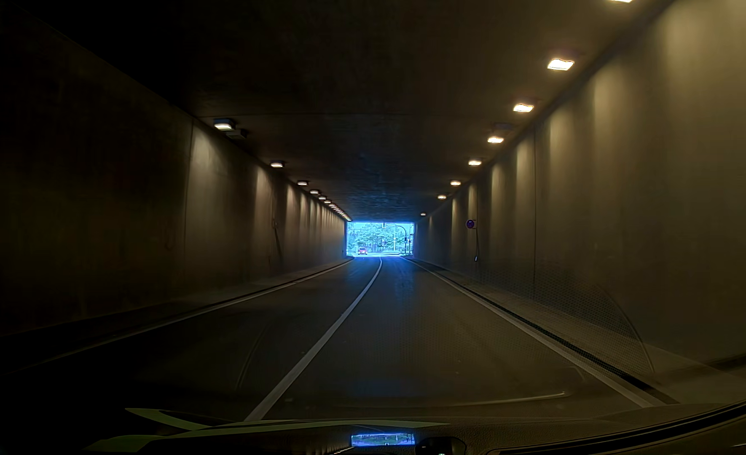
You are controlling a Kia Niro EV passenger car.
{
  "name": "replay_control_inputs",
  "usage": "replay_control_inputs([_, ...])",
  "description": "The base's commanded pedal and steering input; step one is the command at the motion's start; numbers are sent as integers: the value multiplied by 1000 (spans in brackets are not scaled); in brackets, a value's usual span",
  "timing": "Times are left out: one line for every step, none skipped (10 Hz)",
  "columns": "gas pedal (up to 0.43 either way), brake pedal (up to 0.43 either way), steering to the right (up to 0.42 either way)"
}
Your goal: Follow the waypoints while adhering to traffic rules and regulations
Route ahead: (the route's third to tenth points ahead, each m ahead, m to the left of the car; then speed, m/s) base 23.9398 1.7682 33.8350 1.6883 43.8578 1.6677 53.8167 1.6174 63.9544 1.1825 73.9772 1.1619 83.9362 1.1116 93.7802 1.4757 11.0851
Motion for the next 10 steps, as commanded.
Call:
replay_control_inputs([28, 0, 0])
replay_control_inputs([28, 0, 0])
replay_control_inputs([28, 0, 0])
replay_control_inputs([28, 0, 0])
replay_control_inputs([47, 0, 0])
replay_control_inputs([59, 0, 0])
replay_control_inputs([59, 0, 0])
replay_control_inputs([59, 0, 0])
replay_control_inputs([59, 0, 0])
replay_control_inputs([79, 0, -1])
